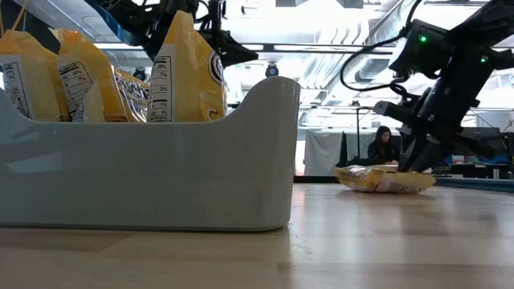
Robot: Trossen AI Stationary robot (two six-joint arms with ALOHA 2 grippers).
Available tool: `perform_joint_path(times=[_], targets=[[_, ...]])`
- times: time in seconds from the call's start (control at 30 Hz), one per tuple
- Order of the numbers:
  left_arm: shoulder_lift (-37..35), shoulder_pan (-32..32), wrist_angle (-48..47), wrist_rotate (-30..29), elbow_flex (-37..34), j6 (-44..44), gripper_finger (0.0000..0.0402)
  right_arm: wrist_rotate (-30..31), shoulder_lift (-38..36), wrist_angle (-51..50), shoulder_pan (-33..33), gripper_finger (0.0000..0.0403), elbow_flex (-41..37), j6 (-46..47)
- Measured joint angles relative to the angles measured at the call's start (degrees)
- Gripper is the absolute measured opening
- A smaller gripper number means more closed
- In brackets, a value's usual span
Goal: Sort Maruchan noodles
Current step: Put the yellow noodle pack into the gray bin
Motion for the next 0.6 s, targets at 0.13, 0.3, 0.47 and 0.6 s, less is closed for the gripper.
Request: perform_joint_path(times=[0.13, 0.3, 0.47, 0.6], targets=[[0.02, 0.25, -0.28, 0.07, 0.0, -1.98, 0.0009, -1.13, -0.04, 2.67, -0.07, 0.001, -0.05, -10.89], [0.02, 0.23, -0.28, 0.95, 0.0, -2.01, 0.0028, -9.21, -0.15, 8.61, -0.37, 0.001, -0.08, -33.75], [0.02, 0.23, -0.48, 1.86, 0.0, -2.34, 0.0037, -13.19, -0.15, 2.45, -0.68, 0.0003, 4.55, -52.28], [0.02, 0.12, -1.5, 1.88, 0.0, -3.6, 0.0037, -11.56, -0.17, -4.37, -1.16, 0.0001, 10.61, -63.17]])
